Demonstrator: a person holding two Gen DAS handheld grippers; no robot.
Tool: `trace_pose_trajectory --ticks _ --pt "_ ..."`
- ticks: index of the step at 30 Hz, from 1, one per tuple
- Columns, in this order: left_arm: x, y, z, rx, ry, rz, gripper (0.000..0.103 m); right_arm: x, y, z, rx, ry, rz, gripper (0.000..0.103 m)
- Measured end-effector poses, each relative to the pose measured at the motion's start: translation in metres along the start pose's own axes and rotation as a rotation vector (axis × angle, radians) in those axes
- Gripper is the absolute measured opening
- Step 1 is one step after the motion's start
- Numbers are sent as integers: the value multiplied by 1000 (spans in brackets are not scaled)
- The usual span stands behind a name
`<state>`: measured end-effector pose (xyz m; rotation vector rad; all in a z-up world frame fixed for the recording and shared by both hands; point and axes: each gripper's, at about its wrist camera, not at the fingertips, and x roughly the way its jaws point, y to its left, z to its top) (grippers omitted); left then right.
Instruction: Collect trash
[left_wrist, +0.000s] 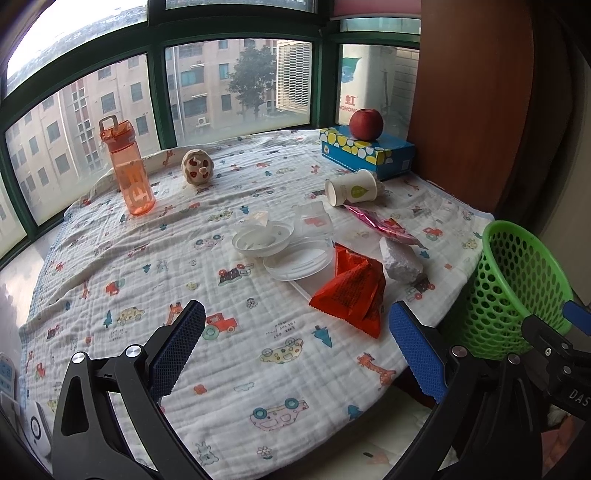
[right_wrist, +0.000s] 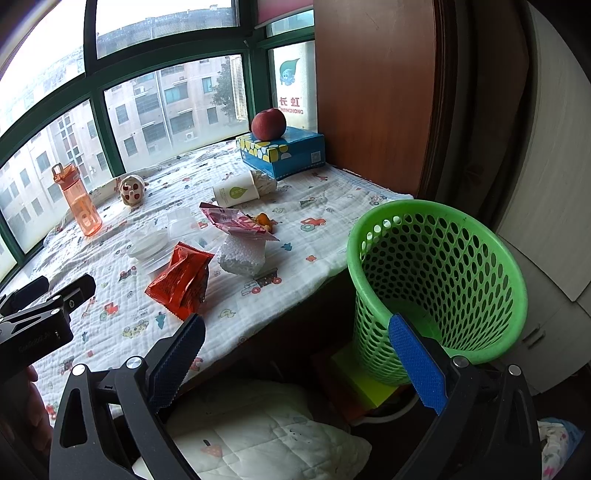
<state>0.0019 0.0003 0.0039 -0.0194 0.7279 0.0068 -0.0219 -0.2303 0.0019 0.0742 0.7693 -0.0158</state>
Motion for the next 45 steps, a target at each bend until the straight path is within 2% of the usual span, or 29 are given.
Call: trace_pose_trajectory --ticks 45 --pt "13 8 1 -24 14 23 98 12 7 -1 -14 16 11 96"
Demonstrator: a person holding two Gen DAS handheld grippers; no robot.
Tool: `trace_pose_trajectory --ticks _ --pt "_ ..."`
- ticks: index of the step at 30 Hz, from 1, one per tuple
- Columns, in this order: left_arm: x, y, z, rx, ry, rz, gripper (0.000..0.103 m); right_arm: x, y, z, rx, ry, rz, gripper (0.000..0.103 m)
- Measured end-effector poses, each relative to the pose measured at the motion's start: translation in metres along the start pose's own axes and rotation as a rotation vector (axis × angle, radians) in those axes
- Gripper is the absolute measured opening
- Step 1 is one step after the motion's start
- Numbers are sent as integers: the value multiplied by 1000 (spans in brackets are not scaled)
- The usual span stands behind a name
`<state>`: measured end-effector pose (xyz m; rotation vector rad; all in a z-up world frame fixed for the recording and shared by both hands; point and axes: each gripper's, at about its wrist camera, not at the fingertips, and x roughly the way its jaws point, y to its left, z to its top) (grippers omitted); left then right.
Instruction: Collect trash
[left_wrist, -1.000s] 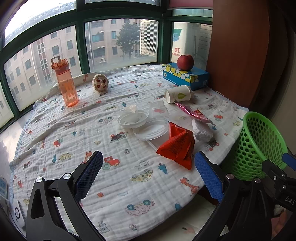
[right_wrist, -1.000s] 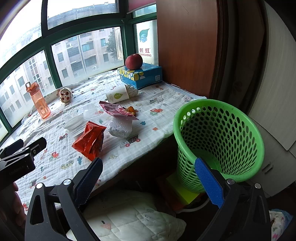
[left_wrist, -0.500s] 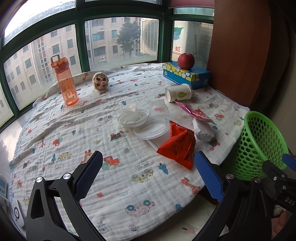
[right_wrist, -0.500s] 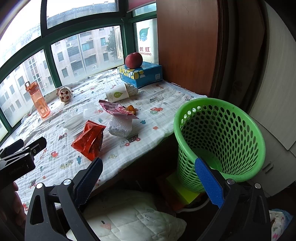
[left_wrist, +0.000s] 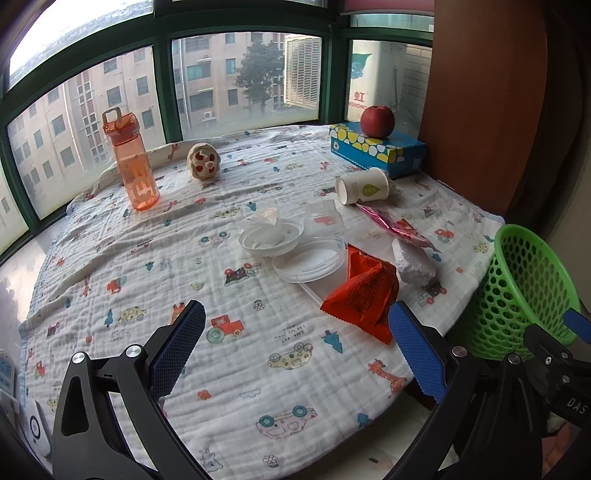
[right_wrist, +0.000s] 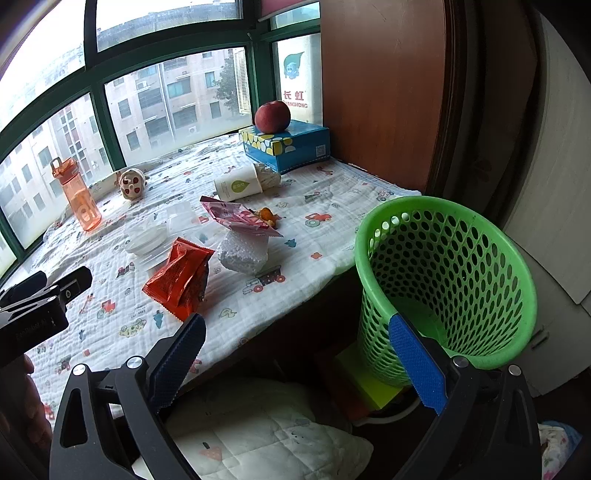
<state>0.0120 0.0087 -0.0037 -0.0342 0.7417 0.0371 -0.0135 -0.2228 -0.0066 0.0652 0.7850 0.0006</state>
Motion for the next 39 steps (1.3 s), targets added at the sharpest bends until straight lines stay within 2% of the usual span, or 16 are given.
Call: trace_pose_trajectory --ticks 17,27,34,37,39 --pt "16 19 11 -25 20 35 98 23 14 28 -53 -2 47 96" --pt "32 25 12 -27 48 40 98 62 11 60 -56 55 183 96" --pt "45 25 10 -27 69 21 98 104 9 84 -57 153 333 95" --pt "50 25 10 -24 75 12 98 122 15 96 -92 194 385 88" --pt "52 24 10 -20 78 6 98 134 18 103 -116 228 419 87"
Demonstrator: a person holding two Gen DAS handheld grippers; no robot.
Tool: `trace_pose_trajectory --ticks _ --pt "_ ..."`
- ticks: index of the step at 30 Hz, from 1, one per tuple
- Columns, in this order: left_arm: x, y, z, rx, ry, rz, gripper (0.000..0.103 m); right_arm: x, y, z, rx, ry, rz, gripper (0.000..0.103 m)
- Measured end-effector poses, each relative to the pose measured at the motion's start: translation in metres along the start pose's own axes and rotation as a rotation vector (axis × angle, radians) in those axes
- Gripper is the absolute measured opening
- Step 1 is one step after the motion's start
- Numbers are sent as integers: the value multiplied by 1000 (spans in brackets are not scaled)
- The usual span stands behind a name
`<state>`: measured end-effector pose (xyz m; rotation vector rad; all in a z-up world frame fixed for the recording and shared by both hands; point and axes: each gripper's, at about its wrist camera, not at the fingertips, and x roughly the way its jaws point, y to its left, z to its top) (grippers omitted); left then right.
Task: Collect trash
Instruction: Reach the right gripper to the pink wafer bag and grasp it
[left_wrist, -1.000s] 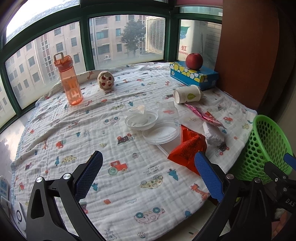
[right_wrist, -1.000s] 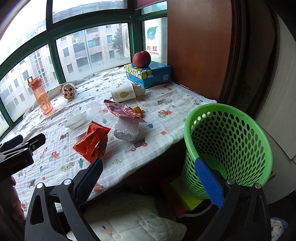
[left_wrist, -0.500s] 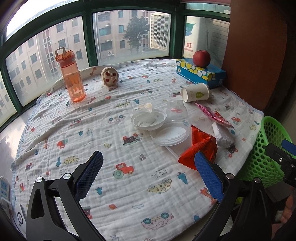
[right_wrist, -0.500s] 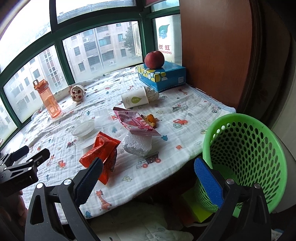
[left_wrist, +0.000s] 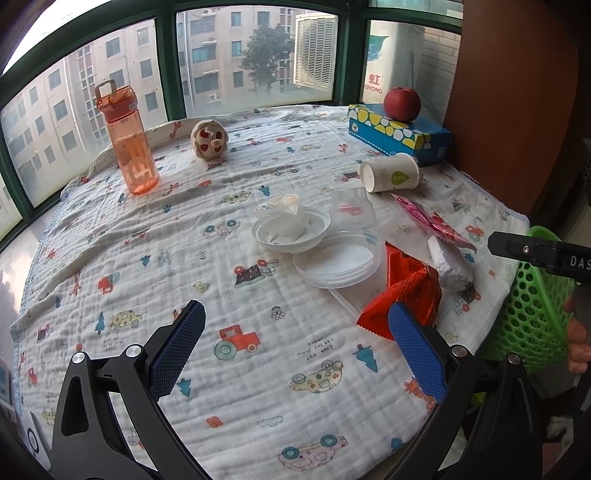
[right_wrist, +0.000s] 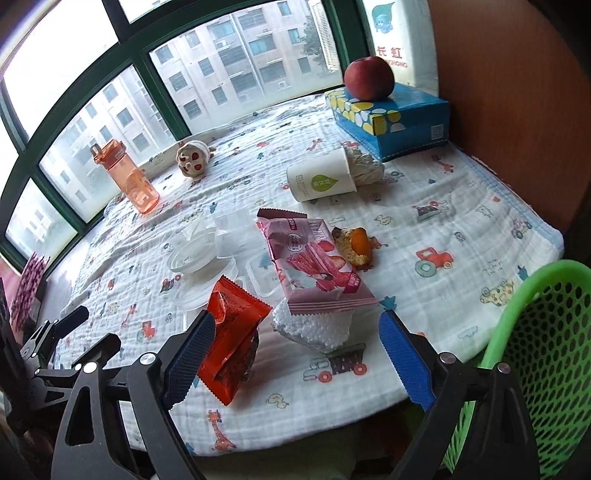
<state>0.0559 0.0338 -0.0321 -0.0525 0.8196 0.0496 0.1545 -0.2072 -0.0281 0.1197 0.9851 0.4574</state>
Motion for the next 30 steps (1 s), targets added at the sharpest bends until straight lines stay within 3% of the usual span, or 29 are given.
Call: trace_pose_trajectory --ticks 9,16,20,24,30 --pt "13 -5 2 19 17 -35 98 49 3 38 -114 102 27 83" --pt "18 -13 4 60 23 -88 97 89 -9 56 -118 191 45 80" --pt "22 -23 4 84 27 -124 97 105 -17 58 -96 235 60 73" --pt "25 -35 4 112 35 -161 96 107 -22 59 -69 241 86 61" --pt "33 -60 6 167 46 -205 88 91 -21 60 -53 194 99 55"
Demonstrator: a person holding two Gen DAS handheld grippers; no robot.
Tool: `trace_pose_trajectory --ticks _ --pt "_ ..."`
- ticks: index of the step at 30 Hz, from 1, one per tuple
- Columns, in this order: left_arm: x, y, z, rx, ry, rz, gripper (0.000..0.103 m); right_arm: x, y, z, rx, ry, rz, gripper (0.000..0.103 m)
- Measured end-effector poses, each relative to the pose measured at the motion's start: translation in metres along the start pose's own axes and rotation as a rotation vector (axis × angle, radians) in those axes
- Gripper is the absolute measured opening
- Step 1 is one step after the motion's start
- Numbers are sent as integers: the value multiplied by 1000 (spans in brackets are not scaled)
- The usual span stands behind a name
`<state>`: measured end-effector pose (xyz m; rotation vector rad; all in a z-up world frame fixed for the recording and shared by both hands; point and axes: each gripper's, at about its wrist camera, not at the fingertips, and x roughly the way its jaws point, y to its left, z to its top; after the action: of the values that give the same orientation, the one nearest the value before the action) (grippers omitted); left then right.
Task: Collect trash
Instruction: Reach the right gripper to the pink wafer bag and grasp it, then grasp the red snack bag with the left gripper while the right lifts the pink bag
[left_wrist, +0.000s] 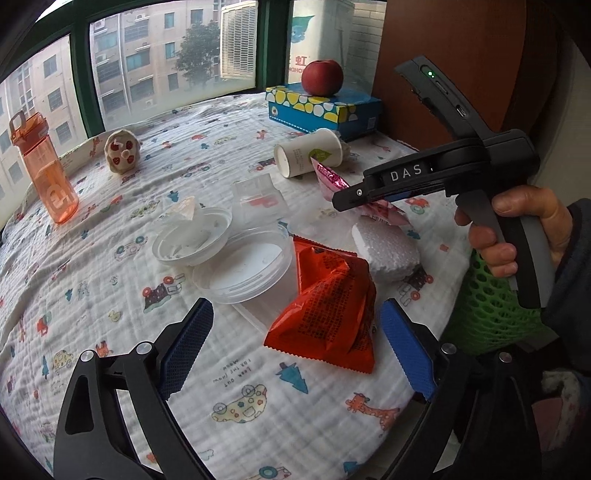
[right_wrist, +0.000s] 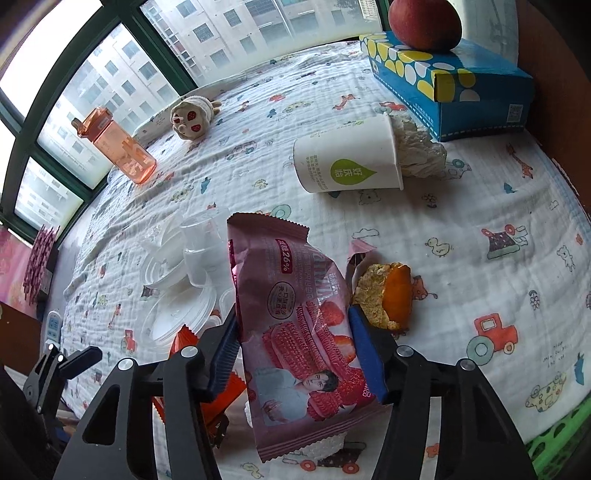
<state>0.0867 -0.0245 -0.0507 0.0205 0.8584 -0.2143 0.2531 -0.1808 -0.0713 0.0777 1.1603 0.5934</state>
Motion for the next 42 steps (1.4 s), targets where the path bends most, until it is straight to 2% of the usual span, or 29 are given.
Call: trace_pose_trajectory --ticks 8,10,14,23,29,35,42 --pt "28 -29 8 91 34 -10 79 -43 4 -8 20 -103 40 53" --pt "35 -34 9 104 50 2 75 -56 4 -13 24 -129 41 53" --pt "45 -39 8 131 58 37 75 -83 -1 -26 54 -190 48 53" --pt "59 -35 6 118 91 63 51 -134 -20 -64 138 -305 57 53" --pt "47 -33 6 99 68 48 46 -166 -32 -92 193 -377 44 53" --pt "17 -36 10 88 26 2 45 -195 -43 -127 240 -443 -52 53" --pt "-11 -58 23 100 -11 -88 45 -204 -66 -167 329 -443 -153 54"
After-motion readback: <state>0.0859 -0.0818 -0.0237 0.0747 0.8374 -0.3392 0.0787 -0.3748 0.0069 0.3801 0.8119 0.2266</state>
